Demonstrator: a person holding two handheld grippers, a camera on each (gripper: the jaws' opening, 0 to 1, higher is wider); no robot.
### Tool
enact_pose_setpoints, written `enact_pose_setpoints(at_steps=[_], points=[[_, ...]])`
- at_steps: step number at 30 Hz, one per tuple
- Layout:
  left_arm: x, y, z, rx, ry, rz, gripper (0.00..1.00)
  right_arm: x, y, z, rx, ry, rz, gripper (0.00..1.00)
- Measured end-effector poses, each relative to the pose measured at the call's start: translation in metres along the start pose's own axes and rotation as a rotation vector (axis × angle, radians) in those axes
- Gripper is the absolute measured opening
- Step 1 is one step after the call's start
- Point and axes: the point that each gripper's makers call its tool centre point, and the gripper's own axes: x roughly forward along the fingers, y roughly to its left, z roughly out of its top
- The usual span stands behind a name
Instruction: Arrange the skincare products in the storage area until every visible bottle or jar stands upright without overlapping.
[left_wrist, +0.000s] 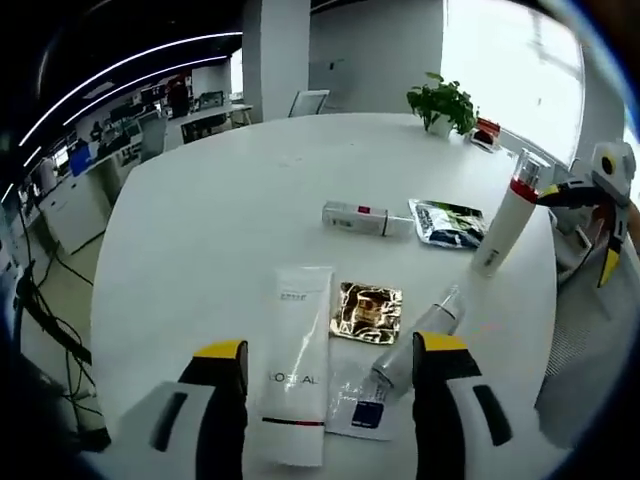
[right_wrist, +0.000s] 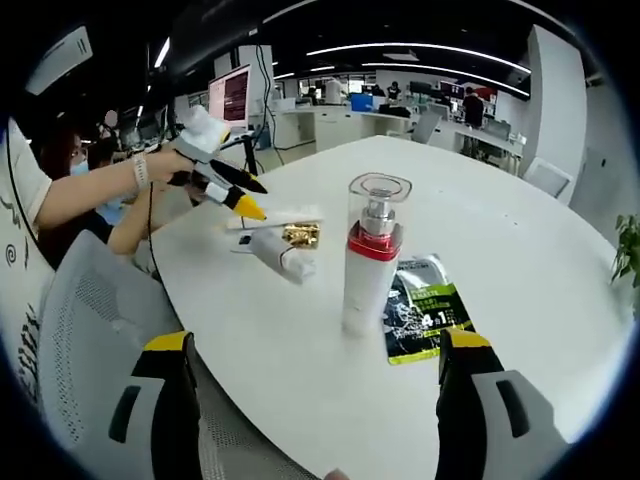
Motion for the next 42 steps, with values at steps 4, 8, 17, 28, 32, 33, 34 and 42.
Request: enact_pose_setpoints(at_steps=[4, 8, 17, 28, 32, 33, 34, 42], points=[[-0.002, -0.001, -0.011, 0.03, 0.064, 0.01, 0.6, 0.0, 0.0, -0.001, 0.003, 0.003, 0.001, 1.0], [0.007, 0.005, -0.013, 0.041, 0.089, 0.016, 0.58, 0.001, 0.0, -0.002, 0.006, 0.008, 0.002, 1.0], [0.015, 0.006, -0.019, 0.059, 0.173, 0.013, 0.48, 0.003, 0.0, 0.0, 0.002, 0.011, 0.008, 1.0], [0.026, 0.013, -0.028, 0.086, 0.242, 0.024, 0.44, 0.004, 0.0, -0.002, 0.007, 0.017, 0.007, 1.0], [0.031, 0.008, -0.028, 0.086, 0.256, 0.013, 0.43, 0.005, 0.001, -0.004, 0.011, 0.021, 0.014, 1.0], [0.032, 0.008, -0.028, 0.088, 0.257, 0.01, 0.44, 0.004, 0.001, -0.004, 0.013, 0.02, 0.014, 1.0], [0.033, 0.007, -0.026, 0.084, 0.253, 0.011, 0.44, 0.004, 0.001, -0.003, 0.014, 0.018, 0.012, 1.0], [0.037, 0.008, -0.023, 0.09, 0.261, 0.007, 0.43, 0.005, 0.001, -0.003, 0.032, 0.006, 0.017, 1.0]])
